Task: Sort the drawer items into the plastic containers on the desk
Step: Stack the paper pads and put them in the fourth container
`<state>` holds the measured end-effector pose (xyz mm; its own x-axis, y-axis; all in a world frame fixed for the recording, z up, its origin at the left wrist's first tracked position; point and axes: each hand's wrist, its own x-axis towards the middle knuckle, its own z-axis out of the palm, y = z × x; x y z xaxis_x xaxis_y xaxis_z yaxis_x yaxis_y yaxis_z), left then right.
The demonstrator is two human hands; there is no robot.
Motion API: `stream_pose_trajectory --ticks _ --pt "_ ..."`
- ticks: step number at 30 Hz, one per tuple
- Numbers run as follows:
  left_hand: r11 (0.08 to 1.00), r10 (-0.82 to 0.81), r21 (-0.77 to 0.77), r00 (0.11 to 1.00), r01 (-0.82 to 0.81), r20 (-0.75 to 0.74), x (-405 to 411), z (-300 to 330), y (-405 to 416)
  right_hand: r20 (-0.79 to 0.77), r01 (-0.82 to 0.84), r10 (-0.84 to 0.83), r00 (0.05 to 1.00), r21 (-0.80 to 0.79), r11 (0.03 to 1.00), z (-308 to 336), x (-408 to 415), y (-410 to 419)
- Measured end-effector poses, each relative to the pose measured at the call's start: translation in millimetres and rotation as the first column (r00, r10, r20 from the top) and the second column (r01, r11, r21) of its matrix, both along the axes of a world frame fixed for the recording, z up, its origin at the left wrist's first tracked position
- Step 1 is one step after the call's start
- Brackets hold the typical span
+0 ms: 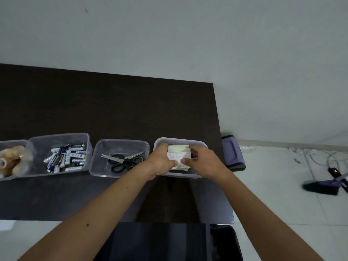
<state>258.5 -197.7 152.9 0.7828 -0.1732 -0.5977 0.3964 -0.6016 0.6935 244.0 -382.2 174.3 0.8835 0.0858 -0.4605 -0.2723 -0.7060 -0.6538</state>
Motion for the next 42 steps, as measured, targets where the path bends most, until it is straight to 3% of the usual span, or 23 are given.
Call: stream_pose_trajectory --ticks 8,14,25,30,36,42 --pt "0.994 -0.042 0.1 0.998 0.047 -0.045 9.5 0.3 -2.3 -0.117 -0.088 0.077 0.99 -0.095 0.992 -1.5 10.1 1.3" --pt "0.999 0.004 0.034 1.0 -0.004 0.011 5.7 -12.0 1.9 -0.158 -0.115 0.099 0.983 -0.099 0.988 3.1 14.8 -0.8" --pt "0.997 -0.024 -0.067 0.995 0.031 0.099 -4.7 -11.8 19.5 0.032 0.077 -0.078 0.996 0.045 0.996 -0.2 -2.4 -3.7" --pt "0.977 0.098 -0.199 0.986 -0.071 0.132 -26.8 16.6 26.3 0.119 0.099 -0.104 0.987 0.047 0.994 12.1 -19.9 -3.9" --pt "0.913 0.243 -0.378 0.947 -0.151 0.21 -66.8 29.6 59.0 0.304 0.13 -0.139 0.942 0.051 0.99 23.1 -75.0 4.6" --pt "0.896 0.221 -0.437 0.936 -0.084 0.274 -141.7 24.4 96.1 0.386 0.053 -0.081 0.919 0.081 0.995 13.2 -161.7 31.4"
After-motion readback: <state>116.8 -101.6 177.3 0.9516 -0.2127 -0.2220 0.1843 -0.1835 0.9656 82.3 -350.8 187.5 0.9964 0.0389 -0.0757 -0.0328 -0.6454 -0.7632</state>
